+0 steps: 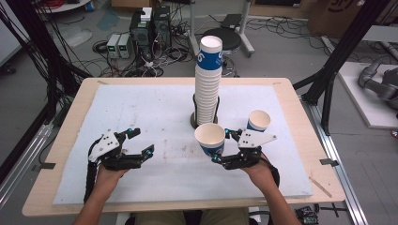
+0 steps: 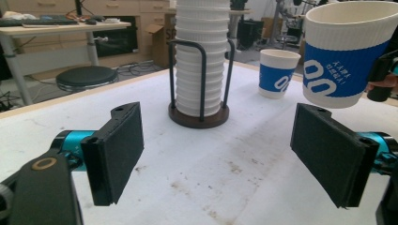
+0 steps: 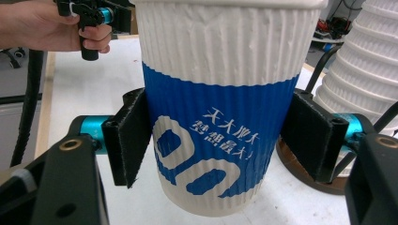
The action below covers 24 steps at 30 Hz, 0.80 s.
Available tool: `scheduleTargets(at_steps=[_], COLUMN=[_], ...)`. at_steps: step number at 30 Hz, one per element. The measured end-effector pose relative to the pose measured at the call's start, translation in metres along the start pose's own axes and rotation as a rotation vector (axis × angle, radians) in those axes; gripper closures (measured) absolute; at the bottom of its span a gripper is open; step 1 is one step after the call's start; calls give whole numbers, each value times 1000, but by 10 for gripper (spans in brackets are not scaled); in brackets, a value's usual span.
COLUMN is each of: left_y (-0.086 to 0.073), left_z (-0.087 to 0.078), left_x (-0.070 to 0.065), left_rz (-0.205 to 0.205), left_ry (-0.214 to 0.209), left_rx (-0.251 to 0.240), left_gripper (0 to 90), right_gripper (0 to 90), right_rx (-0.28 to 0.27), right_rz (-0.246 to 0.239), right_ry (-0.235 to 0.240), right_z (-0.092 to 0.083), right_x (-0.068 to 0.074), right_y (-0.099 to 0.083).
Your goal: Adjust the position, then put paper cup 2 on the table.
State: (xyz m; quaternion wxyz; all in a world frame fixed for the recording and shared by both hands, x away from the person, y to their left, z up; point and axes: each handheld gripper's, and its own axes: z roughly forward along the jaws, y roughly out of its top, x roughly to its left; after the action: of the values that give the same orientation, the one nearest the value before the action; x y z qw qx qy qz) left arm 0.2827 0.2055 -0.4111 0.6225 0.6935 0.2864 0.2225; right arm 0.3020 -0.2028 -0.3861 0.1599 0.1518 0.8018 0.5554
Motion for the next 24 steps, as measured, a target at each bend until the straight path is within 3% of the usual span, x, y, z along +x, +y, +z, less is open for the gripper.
scheduleTargets(at_steps=[15,24], left_y=[2,1], left_z=[-11,-21], left_x=[8,15], left_rz=[-14,-28], left_ry=[41,71], left_rx=[-22,-32], left_gripper=[182,183], right_gripper=[285,285], right_rx=[-4,-29], right_rz=[5,-1], right_ry=[15,27], right_z=[11,38], right_x=[2,3], right_y=[3,14])
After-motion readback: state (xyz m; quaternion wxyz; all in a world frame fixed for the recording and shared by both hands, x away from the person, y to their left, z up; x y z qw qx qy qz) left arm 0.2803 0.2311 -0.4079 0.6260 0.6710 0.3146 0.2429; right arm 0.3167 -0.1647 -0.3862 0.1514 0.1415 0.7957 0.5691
